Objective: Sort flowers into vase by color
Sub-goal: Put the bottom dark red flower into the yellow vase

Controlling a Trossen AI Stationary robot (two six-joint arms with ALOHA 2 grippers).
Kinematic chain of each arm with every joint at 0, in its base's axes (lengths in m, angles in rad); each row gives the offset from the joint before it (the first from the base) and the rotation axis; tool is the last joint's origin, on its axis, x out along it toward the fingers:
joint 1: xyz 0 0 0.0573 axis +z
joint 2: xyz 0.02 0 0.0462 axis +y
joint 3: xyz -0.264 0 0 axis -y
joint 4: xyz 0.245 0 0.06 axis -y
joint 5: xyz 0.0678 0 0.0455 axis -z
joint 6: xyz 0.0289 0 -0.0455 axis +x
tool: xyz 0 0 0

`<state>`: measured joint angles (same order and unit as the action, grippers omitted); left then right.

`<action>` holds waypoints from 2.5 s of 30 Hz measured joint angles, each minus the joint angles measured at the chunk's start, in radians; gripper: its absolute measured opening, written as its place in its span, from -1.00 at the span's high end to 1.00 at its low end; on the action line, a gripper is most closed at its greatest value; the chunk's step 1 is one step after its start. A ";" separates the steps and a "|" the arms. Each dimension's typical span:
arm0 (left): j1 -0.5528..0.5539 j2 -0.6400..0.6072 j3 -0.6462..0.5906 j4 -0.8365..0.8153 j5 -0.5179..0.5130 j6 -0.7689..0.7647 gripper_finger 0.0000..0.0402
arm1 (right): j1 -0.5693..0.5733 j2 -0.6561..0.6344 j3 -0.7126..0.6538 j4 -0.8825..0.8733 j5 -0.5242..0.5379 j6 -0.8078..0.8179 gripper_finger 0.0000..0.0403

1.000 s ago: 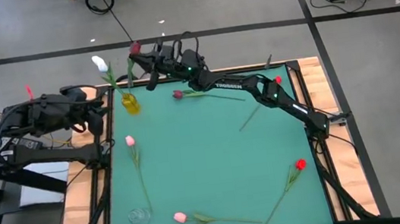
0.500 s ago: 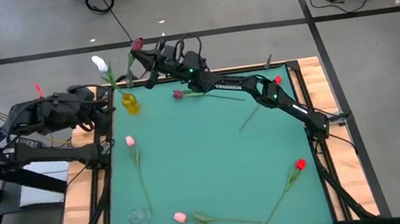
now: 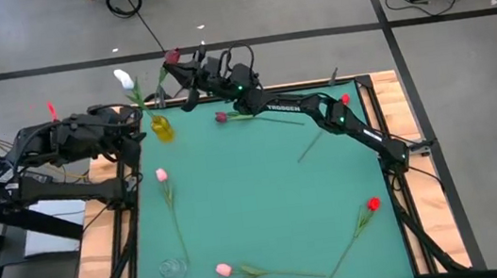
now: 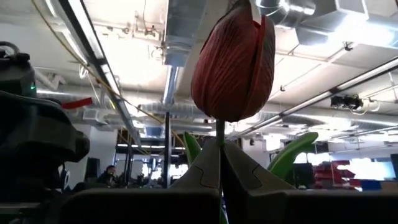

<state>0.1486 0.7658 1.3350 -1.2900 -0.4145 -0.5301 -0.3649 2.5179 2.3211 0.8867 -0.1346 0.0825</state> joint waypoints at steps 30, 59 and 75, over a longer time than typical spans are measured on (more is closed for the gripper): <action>0.001 0.146 0.000 0.144 -0.063 0.232 0.23 | 0.084 -0.052 0.000 -0.094 -0.269 0.284 0.97; 0.001 0.048 0.000 0.292 -0.159 0.159 0.99 | -0.160 -0.354 0.001 -0.704 -0.710 0.343 0.41; 0.001 0.086 0.000 0.529 -0.216 0.329 0.99 | -0.188 -0.742 0.001 -1.694 -0.367 -0.110 0.41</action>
<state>0.1493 0.8516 1.3350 -0.7610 -0.6306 -0.2016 -0.5526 1.7764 2.3219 -0.8068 -0.5020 -0.0280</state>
